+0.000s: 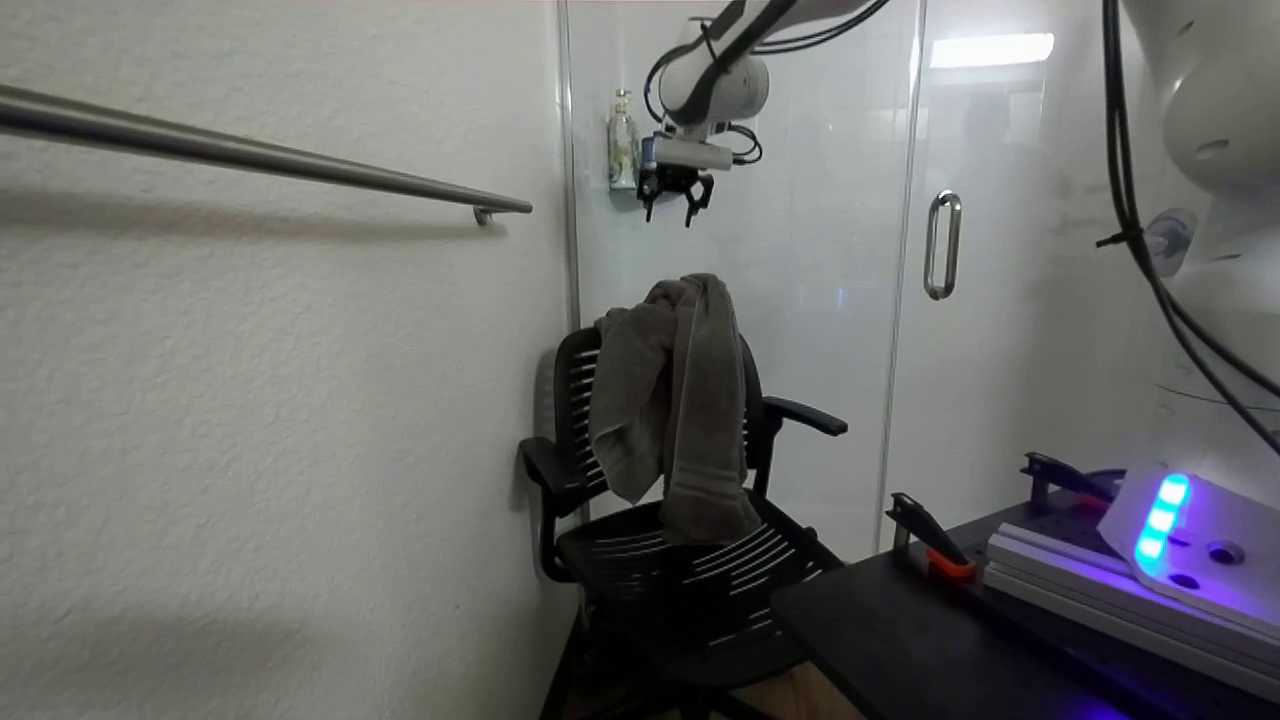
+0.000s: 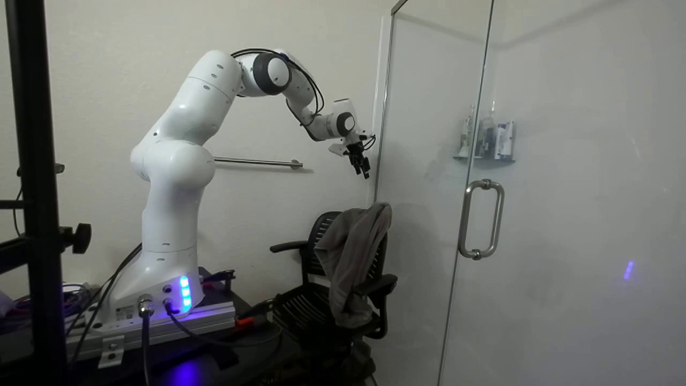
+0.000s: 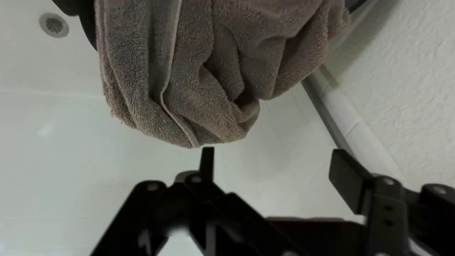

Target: Move the towel to the backrest of the chair

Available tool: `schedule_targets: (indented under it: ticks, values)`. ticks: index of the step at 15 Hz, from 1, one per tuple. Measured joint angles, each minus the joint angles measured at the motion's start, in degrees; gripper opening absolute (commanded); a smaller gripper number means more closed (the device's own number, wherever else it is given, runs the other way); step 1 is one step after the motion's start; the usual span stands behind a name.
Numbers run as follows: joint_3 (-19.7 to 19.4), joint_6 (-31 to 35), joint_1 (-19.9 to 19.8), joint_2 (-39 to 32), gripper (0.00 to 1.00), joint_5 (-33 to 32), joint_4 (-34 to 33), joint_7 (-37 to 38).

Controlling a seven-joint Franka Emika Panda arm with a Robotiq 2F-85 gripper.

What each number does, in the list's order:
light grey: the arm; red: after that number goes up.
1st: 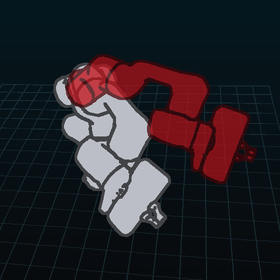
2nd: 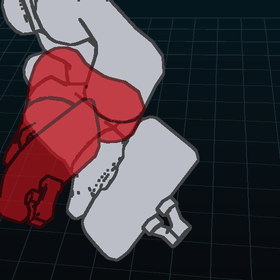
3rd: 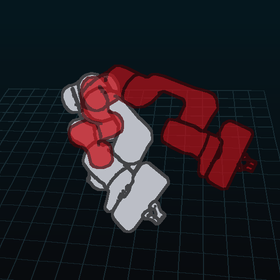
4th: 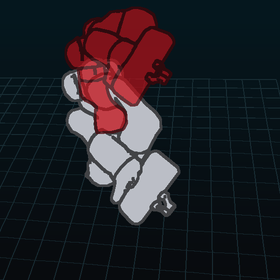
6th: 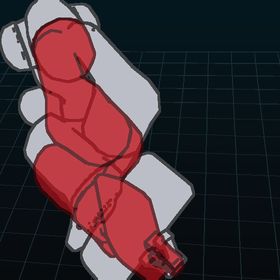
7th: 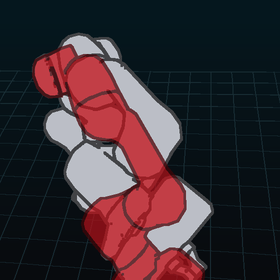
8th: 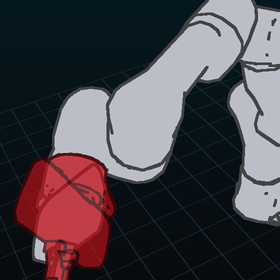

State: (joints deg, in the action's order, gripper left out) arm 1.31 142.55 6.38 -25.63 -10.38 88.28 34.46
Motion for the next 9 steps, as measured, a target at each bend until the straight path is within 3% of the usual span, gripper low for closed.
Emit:
schedule_targets:
  ticks: [6,9]
  values:
    - [-0.4,-27.6,5.8,11.3,1.00,-3.2,-3.7,1.4]
    - [-0.4,-32.3,7.6,13.5,1.00,-9.3,-4.1,4.9]
